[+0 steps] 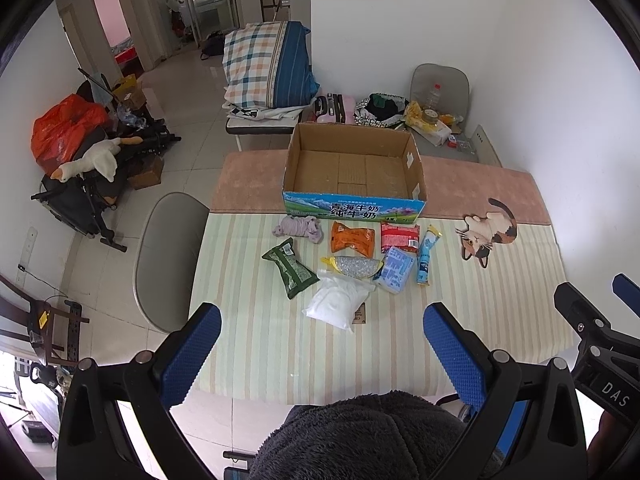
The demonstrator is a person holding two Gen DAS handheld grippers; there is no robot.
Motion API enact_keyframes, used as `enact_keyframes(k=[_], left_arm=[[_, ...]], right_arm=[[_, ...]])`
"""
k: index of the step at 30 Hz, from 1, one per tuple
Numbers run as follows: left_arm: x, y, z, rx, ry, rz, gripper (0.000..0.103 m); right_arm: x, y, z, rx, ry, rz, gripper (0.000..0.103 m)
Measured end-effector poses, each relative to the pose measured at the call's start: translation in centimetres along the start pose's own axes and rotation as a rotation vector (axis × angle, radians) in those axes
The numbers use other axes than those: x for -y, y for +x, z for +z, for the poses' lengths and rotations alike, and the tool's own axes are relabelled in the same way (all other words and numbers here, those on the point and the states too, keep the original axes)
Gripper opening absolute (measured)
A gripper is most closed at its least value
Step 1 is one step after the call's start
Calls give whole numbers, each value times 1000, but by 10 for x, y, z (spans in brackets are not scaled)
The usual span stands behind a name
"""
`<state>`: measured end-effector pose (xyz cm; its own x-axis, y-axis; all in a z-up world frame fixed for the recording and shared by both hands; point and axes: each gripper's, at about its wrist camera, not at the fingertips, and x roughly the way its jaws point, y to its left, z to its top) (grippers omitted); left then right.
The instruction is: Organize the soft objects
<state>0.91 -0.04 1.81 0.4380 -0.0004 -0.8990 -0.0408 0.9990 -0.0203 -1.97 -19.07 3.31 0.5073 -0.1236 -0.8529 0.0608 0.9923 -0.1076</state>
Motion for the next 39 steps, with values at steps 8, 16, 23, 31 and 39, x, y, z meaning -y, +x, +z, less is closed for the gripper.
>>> enact_keyframes(k=[8,16,23,31,39], left_arm=[[-1,3,3,17,11,8,103],[-1,4,2,21,10,10,103],[-3,3,4,26,6,14,103],[-3,2,3,32,5,14,103],[-2,2,3,32,6,13,103]], right_arm=[[0,0,5,6,-2,-12,103],[-1,3,9,8,-5,-14,103],[-1,4,11,13,-8,-14,103],[-5,1,9,21,-22,-11,103],[-6,-2,10,30,-33,-10,103]])
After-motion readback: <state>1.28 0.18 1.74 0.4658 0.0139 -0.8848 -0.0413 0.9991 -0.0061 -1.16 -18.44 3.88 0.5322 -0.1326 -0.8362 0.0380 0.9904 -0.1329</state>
